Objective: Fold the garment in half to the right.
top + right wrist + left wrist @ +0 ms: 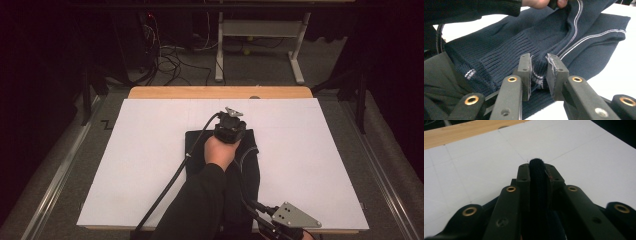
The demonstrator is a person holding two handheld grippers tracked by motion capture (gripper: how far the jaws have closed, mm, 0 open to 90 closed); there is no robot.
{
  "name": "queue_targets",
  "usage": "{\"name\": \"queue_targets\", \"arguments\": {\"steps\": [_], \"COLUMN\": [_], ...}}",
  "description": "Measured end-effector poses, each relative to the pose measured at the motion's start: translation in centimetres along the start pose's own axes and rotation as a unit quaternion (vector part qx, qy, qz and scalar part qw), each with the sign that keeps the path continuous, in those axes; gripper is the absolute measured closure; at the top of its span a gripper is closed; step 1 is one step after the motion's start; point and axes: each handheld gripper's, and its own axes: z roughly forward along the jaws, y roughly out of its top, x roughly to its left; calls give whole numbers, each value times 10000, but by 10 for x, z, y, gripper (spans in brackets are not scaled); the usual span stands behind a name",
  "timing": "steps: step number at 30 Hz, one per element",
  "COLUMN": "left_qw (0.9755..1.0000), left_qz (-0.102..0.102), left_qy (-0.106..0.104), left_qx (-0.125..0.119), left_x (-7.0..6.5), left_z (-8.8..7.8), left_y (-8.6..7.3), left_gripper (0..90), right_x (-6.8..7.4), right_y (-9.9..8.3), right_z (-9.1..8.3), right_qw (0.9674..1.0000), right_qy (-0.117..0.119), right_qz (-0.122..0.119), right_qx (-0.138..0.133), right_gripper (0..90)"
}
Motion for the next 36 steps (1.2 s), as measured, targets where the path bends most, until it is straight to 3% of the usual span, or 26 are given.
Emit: {"name": "queue_targets", "arguments": {"steps": [6, 8, 13, 17, 18, 22, 26, 30, 31, 32, 33, 34, 35, 36], "left_qw": [10000, 9996, 9990, 9981, 9981, 9978, 9973, 9956, 9951, 9951, 9952, 9952, 9958, 9958], "left_qz": [34, 3, 108, 144, 144, 230, 231, 286, 273, 273, 304, 304, 265, 265], "left_qy": [-74, -215, -283, -335, -335, -292, -352, -508, -520, -520, -428, -428, -340, -340], "left_qx": [-56, -201, -316, -495, -495, -546, -603, -728, -791, -791, -831, -831, -803, -803], "left_x": [-9, -11, -7, 8, 8, 37, 56, 80, 89, 89, 98, 98, 106, 106], "left_z": [3, -2, -22, -47, -47, -76, -92, -114, -126, -126, -138, -138, -148, -148], "left_y": [4, 7, 9, 0, 0, -26, -45, -78, -95, -95, -113, -113, -131, -131], "left_gripper": [662, 558, 430, 389, 382, 338, 288, 234, 197, 179, 174, 155, 131, 123], "right_x": [-3, -5, -7, -5, -5, -4, -4, -3, -2, -2, -1, -1, 0, 0], "right_y": [1, 2, 4, 7, 8, 10, 12, 13, 16, 16, 19, 19, 24, 24], "right_z": [-7, -11, -12, -13, -13, -9, -5, -2, 0, 0, 2, 2, 5, 5], "right_qw": [9999, 9997, 9994, 9992, 9992, 9991, 9993, 9992, 9992, 9992, 9991, 9991, 9988, 9988], "right_qy": [-56, -67, -71, -134, -148, -184, -196, -223, -225, -225, -205, -205, -216, -216], "right_qz": [72, 90, 95, 55, 46, 57, 26, -37, -63, -63, -92, -92, -166, -166], "right_qx": [-135, -239, -317, -384, -377, -389, -328, -321, -326, -326, -372, -372, -405, -405], "right_gripper": [749, 749, 748, 748, 748, 748, 749, 757, 759, 759, 759, 759, 759, 759]}}
